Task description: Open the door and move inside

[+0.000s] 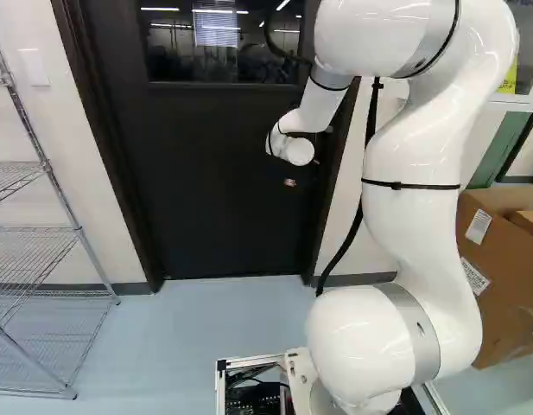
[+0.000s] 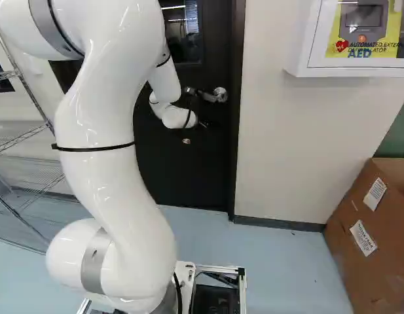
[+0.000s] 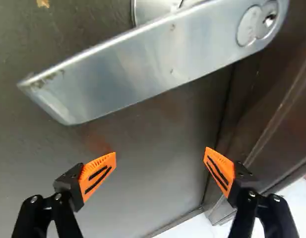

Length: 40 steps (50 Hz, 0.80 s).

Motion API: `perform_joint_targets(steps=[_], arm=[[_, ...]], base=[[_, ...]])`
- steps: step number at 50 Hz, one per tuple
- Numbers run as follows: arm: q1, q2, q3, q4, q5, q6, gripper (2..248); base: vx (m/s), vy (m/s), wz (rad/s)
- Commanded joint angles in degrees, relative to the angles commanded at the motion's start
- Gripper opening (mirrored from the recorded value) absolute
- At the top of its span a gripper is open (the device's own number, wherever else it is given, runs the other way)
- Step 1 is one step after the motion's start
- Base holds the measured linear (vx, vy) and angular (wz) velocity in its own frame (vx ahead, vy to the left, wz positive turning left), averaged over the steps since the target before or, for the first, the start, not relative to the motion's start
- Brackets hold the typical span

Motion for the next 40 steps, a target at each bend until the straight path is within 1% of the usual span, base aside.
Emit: perform_joint_targets(steps=[16,30,35,40], arm=[[0.1,-4.1,-5.2,0.0,0.0,0.0,247],[0.7,-7.6,-9.7,0.0,0.0,0.0,247],[1.1,-8.8,-11.3,-0.6,0.0,0.0,247],[1.5,-9.9,-12.8,-2.0,0.0,0.0,247]], base=[[0.0,0.0,0.0],[0.0,0.0,0.0],[0.0,0.0,0.0],[0.0,0.0,0.0]])
